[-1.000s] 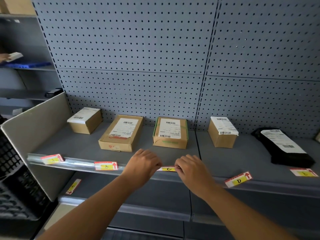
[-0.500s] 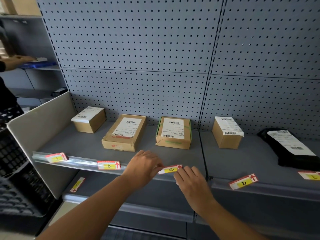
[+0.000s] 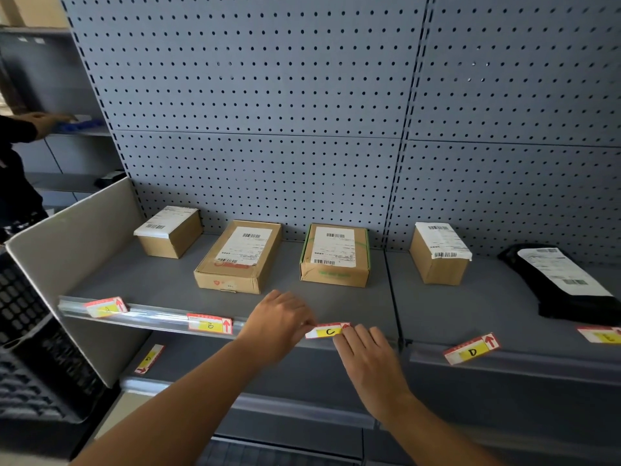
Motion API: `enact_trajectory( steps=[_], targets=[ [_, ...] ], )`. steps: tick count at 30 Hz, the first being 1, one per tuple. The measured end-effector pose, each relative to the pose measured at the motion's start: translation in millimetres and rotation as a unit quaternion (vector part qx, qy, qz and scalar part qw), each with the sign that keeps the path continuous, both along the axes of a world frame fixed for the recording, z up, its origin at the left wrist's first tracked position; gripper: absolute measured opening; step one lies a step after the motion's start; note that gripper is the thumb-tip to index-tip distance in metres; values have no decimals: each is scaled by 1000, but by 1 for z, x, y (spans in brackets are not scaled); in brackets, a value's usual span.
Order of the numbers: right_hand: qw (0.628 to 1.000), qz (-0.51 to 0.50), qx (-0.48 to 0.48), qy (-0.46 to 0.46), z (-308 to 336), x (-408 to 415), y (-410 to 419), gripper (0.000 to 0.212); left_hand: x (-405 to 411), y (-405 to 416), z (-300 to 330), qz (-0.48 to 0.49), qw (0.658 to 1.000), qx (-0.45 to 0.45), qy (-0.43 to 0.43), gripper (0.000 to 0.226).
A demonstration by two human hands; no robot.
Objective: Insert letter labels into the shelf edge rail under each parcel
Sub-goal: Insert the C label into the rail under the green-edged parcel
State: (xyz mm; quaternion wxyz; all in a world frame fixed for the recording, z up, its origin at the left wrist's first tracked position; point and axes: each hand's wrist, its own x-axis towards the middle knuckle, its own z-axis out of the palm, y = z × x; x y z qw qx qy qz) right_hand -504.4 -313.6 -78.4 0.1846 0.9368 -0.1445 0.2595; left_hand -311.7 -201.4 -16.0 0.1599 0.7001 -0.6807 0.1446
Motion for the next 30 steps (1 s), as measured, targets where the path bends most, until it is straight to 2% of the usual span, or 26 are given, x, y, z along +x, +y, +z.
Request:
enact_trajectory(
  steps=[10, 14, 18, 27, 30],
  targets=[
    [1000, -8, 18, -3, -2, -3, 1, 37, -7, 2, -10, 15, 999, 15, -38, 4],
    [999, -15, 41, -30, 2, -8, 5, 53, -8, 4, -11, 21, 997, 15, -67, 5],
    [998, -27, 51, -18, 2, -13, 4, 70, -9, 7, -13, 30, 997, 1, -74, 13],
    [996, -46, 76, -20, 3, -20, 9, 83, -10, 12, -19, 34, 998, -35, -30, 16],
    [995, -59, 85, -2, 7, -18, 13, 90, -11, 6, -24, 30, 998, -55, -13, 25]
  ],
)
